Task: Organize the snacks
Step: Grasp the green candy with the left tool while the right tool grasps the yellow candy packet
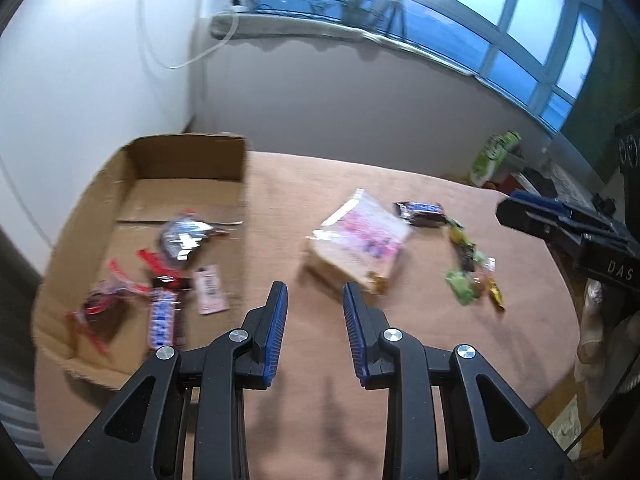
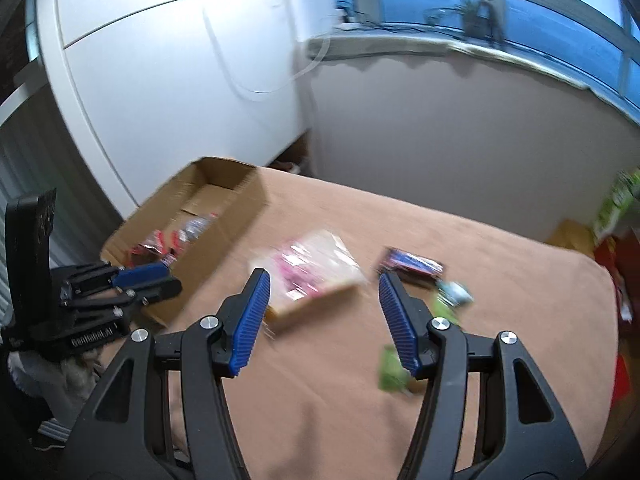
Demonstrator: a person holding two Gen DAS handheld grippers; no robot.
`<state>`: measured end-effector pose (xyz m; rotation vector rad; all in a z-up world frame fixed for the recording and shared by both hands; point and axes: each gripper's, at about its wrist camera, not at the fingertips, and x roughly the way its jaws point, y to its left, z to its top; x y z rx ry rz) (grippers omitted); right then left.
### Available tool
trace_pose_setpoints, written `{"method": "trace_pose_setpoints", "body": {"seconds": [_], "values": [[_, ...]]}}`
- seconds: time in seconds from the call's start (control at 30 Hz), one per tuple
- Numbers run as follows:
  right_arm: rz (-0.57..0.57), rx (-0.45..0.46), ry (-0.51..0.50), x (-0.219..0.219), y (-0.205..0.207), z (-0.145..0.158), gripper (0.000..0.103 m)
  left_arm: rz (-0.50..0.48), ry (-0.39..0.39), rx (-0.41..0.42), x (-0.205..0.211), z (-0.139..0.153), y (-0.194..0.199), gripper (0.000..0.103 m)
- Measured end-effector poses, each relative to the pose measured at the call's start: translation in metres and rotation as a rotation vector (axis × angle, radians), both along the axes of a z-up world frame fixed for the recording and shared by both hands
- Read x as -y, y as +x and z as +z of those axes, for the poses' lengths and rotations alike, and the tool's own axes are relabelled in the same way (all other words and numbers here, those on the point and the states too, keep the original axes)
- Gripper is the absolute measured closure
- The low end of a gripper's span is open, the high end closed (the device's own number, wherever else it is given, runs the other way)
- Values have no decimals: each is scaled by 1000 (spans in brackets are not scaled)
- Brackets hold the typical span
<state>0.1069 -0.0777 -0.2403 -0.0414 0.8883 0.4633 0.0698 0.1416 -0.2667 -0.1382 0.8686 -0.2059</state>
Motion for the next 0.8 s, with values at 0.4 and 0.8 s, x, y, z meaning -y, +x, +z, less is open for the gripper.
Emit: {"method": "trace_pose_setpoints", "body": {"seconds": [0.4,0.8], "values": [[-129,-86,-65,88,-19,-38,44,-191,-20,-55,82,-21,20,76],[-103,-223,-28,101,-19,-97,60,-321,-70,-183,151,-54,44,75]]}}
